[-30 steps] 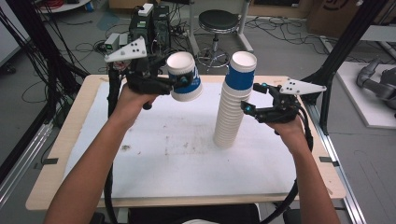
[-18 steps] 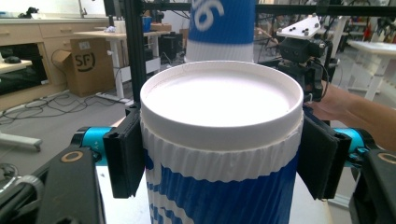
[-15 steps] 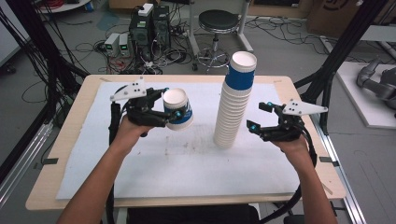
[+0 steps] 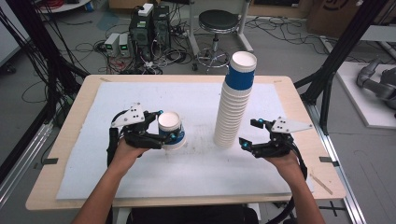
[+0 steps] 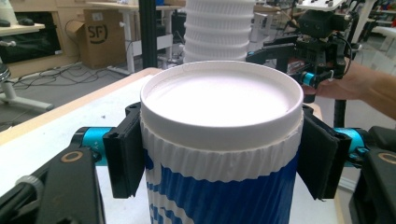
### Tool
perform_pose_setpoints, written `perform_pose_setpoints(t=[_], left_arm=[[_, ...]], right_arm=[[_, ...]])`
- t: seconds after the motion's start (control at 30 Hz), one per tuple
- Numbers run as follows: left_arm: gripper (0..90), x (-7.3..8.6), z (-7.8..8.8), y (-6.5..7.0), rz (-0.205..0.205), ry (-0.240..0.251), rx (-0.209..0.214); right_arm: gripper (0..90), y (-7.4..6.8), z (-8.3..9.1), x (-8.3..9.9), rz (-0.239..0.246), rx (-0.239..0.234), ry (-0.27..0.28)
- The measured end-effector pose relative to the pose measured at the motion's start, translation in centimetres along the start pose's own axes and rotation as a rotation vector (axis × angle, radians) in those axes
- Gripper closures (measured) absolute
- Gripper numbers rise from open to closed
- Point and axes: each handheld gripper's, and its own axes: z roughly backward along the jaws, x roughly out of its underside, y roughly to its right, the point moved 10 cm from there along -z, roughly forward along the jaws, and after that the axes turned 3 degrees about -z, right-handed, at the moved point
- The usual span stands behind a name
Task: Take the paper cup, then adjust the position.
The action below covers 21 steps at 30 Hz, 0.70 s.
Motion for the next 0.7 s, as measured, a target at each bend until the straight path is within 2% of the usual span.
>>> perform_pose_setpoints(t=[0.17,0.3,0.5,0.7], left_arm=[[27.6,0.9,0.2,-0.2,0.005,-0.010,-0.026],[27.6,0.9,0.3,0.0,0.002,-0.009,-0.028],[27.4,0.9,0.4,0.1,0.005,-0.004,-0.037],[27.4,1.2,0.0,0.6,0.000,-0.001,-0.028]], right_arm=[[15.1,-0.3,-1.0,0.1,-0.003,-0.012,-0.014],[15.1,-1.1,-1.5,-0.1,0.013,-0.031,-0.017],[15.0,-1.9,-1.9,-0.2,0.009,-0.041,-0.022],[15.1,-3.0,-2.1,-0.5,0.017,-0.062,-0.018]])
